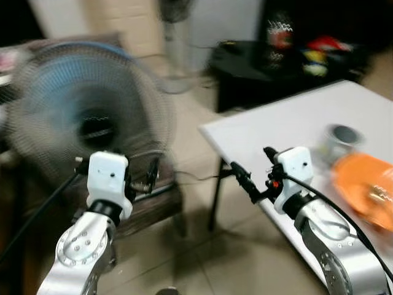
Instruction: Setting the table
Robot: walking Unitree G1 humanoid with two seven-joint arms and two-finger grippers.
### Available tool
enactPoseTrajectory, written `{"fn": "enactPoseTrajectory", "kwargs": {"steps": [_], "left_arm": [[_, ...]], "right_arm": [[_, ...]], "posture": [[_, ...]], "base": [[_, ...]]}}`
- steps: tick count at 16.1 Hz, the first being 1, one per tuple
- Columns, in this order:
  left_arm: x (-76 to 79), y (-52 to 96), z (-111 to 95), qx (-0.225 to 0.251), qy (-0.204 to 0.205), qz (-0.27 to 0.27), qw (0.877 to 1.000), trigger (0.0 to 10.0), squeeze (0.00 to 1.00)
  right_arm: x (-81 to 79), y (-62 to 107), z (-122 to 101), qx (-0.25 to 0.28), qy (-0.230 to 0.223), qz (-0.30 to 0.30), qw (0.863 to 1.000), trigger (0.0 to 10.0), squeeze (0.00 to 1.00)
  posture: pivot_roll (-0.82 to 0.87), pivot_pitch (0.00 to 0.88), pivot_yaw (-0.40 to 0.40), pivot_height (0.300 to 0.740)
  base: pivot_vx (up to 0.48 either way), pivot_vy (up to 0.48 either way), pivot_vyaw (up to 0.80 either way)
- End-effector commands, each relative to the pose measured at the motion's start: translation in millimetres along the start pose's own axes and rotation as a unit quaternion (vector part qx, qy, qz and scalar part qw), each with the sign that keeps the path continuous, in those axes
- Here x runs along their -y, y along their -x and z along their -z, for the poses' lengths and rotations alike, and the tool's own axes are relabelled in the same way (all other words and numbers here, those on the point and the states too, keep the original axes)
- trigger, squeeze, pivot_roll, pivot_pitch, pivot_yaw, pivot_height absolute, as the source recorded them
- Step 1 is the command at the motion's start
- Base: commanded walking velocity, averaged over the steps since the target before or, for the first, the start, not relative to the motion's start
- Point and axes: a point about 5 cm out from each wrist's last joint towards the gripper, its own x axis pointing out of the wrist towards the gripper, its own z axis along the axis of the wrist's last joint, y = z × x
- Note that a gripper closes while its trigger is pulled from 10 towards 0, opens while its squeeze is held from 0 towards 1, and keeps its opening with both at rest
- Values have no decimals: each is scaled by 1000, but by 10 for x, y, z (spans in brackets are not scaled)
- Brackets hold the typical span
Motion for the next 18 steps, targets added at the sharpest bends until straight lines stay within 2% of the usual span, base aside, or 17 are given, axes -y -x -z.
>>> {"fn": "enactPoseTrajectory", "kwargs": {"steps": [1,10,18], "left_arm": [[-35,-6,30,-8,-5,-9,1000,10000,0],[-53,-50,-6,-3,-19,5,1000,10000,0],[-72,-63,-26,-1,-24,6,1000,10000,0]], "right_arm": [[-23,-26,-26,5,-1,-6,1000,10000,1000],[0,-54,20,8,-24,21,999,10000,1000],[12,-88,40,12,-25,20,999,10000,1000]], "posture": [[91,0,4,740],[94,0,23,740],[104,0,19,740]], "base": [[0,0,800],[0,363,800],[0,372,434]]}}
